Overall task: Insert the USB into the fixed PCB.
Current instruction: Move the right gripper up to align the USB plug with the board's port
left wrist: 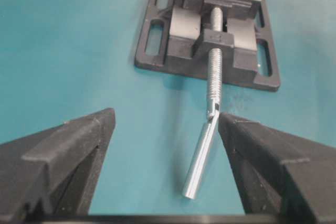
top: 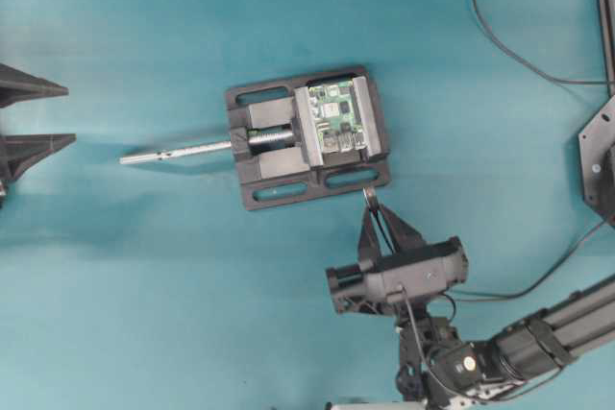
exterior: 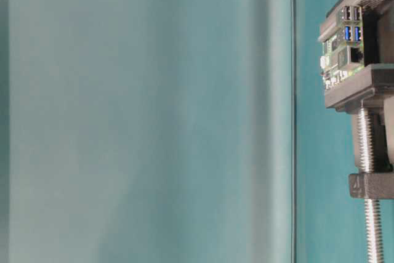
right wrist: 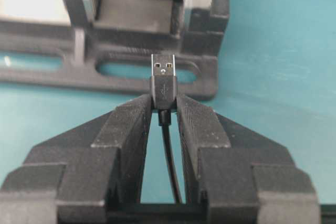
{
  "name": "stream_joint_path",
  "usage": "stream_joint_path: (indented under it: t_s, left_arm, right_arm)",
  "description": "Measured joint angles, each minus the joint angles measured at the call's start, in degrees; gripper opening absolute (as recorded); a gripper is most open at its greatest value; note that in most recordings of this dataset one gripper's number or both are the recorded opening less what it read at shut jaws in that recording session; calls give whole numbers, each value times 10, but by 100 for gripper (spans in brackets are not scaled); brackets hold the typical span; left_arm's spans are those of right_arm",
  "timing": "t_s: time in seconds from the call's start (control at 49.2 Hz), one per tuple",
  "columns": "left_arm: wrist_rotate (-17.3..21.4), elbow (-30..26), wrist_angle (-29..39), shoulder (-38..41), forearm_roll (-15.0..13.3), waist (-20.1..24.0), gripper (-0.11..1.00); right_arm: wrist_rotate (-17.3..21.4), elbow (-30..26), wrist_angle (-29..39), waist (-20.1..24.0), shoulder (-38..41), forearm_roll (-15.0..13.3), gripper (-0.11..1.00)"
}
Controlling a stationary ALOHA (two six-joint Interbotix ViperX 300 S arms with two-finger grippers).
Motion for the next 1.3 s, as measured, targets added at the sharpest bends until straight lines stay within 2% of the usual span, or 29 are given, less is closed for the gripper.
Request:
stream_joint_path:
  t_s: [0.122,0.366,0.711,1.159,1.301]
  left_arm:
    - [0,0,0,0,0,0,94]
    - [0,0,0,0,0,0,94]
    - [0,0,0,0,0,0,94]
    - [0,0,0,0,0,0,94]
    - [0,0,0,0,0,0,94]
  right_arm:
    - [12,-1,-1,-13,1,0,21]
    - [11,-3,-1,-16,1,0,21]
    - [-24,-3,-1,-31,-8,0,21]
    - [-31,2,14,-46,-17,0,21]
    - [-47,2,16,-48,-17,0,21]
